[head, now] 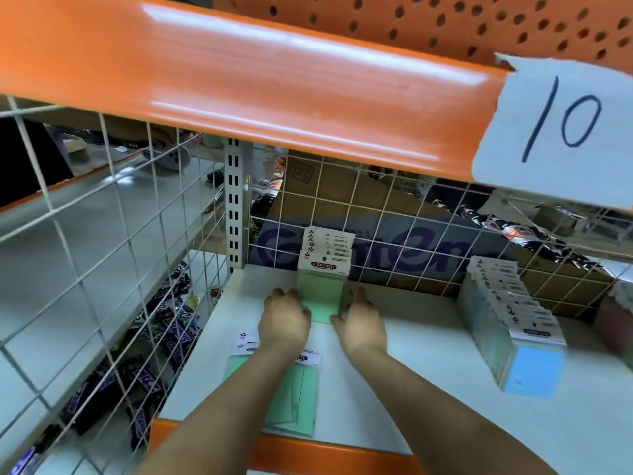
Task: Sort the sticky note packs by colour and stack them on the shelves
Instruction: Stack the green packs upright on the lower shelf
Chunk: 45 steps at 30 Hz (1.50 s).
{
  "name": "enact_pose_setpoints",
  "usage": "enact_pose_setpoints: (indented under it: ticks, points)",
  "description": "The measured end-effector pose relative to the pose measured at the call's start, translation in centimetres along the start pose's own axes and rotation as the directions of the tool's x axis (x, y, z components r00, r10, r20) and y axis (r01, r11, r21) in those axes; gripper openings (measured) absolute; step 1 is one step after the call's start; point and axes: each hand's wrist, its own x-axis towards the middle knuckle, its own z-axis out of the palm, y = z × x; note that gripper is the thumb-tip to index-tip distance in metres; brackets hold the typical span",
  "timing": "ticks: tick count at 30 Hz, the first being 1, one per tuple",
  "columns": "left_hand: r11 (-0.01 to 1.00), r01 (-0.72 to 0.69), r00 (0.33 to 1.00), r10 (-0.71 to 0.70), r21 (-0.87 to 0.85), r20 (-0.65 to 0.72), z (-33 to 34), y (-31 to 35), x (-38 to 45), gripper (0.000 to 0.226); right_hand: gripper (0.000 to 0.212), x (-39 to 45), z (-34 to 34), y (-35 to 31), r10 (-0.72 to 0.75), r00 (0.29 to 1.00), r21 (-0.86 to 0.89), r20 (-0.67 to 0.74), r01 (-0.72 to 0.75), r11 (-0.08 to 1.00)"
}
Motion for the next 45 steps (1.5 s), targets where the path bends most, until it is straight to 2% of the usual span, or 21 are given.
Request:
enact_pose_setpoints:
  ticks: [3, 7, 16, 21, 24, 29, 33, 36, 40, 45]
  points:
    - [0.999, -0.005, 1.000, 0.005, 0.044, 0.007, 0.2, 0.1, 0.1, 0.030, 0.032, 0.0, 0.0, -0.1, -0.018, 0.999, -0.089, 0.051, 0.023, 0.996]
    - [0.999, -0.007, 1.000, 0.006, 0.033, 0.023, 0.0, -0.1, 0.3, 0.035, 0.031, -0.1, 0.0, -0.3, -0.040, 0.997, -0.166, 0.062, 0.049, 0.985]
    - [1.000, 0.002, 0.999, -0.003, 0.027, 0.042, 0.0, -0.1, 0.5, 0.040, 0.036, 0.2, 0.2, -0.2, -0.007, 0.998, -0.145, 0.068, 0.017, 0.989]
    - [0.992, 0.068, 0.995, -0.061, -0.103, 0.074, -0.8, -0.1, 0.2, 0.040, 0.035, 0.2, -0.5, -0.3, 0.027, 0.992, -0.080, 0.124, -0.017, 0.997]
    - [0.975, 0.116, 0.993, -0.113, -0.188, 0.026, -2.0, -0.7, -0.7, 0.036, 0.033, -0.5, -1.3, -0.2, 0.018, 0.992, -0.003, 0.128, -0.017, 1.000]
    - [0.985, 0.137, 0.986, -0.146, -0.105, -0.083, -4.8, -2.2, -2.2, 0.023, 0.030, -3.1, -2.6, -0.3, -0.055, 0.984, -0.031, 0.172, 0.061, 0.998]
    - [0.979, 0.193, 0.980, -0.196, -0.072, -0.038, -6.7, -3.2, -3.7, 0.009, 0.013, -4.9, -3.0, -1.3, -0.059, 0.964, 0.006, 0.258, 0.059, 0.998]
    - [0.976, 0.208, 0.978, -0.206, -0.058, 0.038, -7.4, -3.6, -5.2, 0.015, 0.006, -6.0, -2.8, -2.1, -0.088, 0.943, 0.012, 0.320, 0.089, 0.996]
    - [0.976, 0.217, 0.972, -0.217, 0.017, 0.090, -7.8, -3.9, -7.1, 0.032, 0.011, -7.3, -2.6, -2.6, -0.106, 0.934, 0.014, 0.342, 0.108, 0.994]
    - [0.966, 0.250, 0.959, -0.256, 0.058, 0.121, -8.0, -4.2, -8.8, 0.027, 0.019, -8.7, -2.5, -2.9, -0.108, 0.912, 0.031, 0.395, 0.104, 0.994]
